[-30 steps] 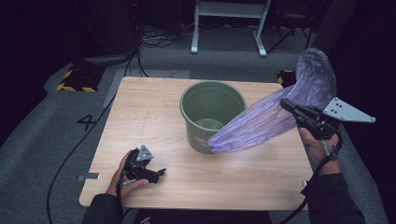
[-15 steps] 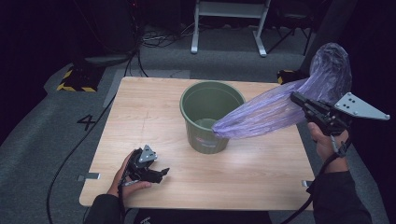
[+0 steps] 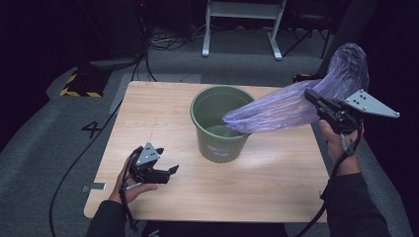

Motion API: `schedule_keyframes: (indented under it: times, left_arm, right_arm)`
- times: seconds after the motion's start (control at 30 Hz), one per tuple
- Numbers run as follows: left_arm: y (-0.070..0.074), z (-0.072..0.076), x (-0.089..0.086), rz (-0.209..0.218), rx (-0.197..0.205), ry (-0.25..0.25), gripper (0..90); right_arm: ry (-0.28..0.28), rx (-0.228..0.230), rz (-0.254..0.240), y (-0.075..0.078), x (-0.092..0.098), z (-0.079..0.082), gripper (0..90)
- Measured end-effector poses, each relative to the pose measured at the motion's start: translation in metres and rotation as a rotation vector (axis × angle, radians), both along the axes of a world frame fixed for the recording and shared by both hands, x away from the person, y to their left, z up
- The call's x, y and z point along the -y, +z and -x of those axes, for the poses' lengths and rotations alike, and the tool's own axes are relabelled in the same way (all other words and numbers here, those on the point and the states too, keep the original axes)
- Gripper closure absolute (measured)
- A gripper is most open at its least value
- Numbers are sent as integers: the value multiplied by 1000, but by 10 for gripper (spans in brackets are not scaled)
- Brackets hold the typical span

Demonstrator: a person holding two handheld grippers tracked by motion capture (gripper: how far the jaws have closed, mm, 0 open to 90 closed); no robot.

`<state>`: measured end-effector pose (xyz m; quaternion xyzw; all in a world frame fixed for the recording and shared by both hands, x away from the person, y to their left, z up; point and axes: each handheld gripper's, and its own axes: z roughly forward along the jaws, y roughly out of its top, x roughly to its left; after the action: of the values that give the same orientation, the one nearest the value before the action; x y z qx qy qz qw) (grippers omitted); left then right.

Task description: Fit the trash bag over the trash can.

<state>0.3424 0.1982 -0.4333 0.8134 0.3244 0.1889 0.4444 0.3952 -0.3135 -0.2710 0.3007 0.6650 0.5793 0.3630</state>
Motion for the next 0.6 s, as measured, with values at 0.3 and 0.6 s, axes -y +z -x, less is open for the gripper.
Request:
schedule_keyframes:
  times: [0.3,0.6]
  left_arm:
    - [48,0,12,52,99,-45,190]
    - [80,-10,32,91,171,-106,190]
  right_arm:
    - [-35,-6,68,1,-24,-12,900]
    - [-48,-19,137,-2,-43,-21,900]
